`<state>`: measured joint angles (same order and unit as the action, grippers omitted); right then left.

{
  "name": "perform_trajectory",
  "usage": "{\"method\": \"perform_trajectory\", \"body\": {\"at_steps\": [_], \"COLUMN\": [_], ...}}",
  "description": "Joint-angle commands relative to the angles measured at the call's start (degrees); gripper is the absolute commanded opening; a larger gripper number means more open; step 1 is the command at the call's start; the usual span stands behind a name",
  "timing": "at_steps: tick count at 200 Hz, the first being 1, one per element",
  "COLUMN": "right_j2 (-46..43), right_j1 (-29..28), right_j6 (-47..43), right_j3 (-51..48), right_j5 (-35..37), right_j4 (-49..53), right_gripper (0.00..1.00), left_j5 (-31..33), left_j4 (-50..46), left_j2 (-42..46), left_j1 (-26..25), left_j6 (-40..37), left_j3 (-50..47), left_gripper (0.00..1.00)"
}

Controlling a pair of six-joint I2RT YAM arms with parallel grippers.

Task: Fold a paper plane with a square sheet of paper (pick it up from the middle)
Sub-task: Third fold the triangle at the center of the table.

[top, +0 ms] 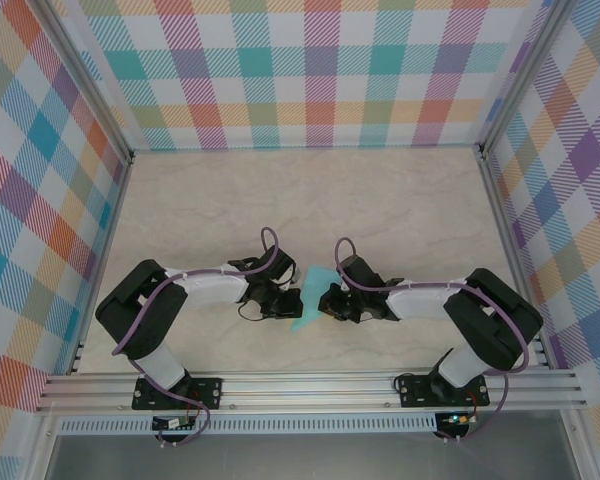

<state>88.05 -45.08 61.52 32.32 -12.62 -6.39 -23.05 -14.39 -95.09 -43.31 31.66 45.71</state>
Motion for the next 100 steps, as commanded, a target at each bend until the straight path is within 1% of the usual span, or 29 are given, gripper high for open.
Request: {"method": "perform_trajectory", "body": {"at_steps": [1,38,73,100], "right_j2": [-2.13,-1.54,-1.36,-4.71], "right_j1": [0.61,3.24,3.33,3.50], "right_j6": [-2.06,-0.75,-0.61,-1.95], "right_j3": [1.39,-4.02,-4.80,-2.46], "right_j5": [1.02,0.71,0.28,1.04], "right_j4": [2.90,-2.15,-0.38,3.60], "right_gripper": [0.12,0.12,0.12,0.13], "left_j5": [4.65,4.68,4.68,4.72], "left_j4": [-4.16,-4.19,-4.19,-4.25], "left_j2": [-3.45,-3.52,-3.79,-3.87], "left_j1": [-0.05,-0.02,0.06,-0.01], "left_j6": [-1.47,-1.54,-1.55,-1.58], "left_j3": [-1.68,-1.79,-1.59,-1.45], "left_gripper": [0.09,0.09,0.09,0.09]}}
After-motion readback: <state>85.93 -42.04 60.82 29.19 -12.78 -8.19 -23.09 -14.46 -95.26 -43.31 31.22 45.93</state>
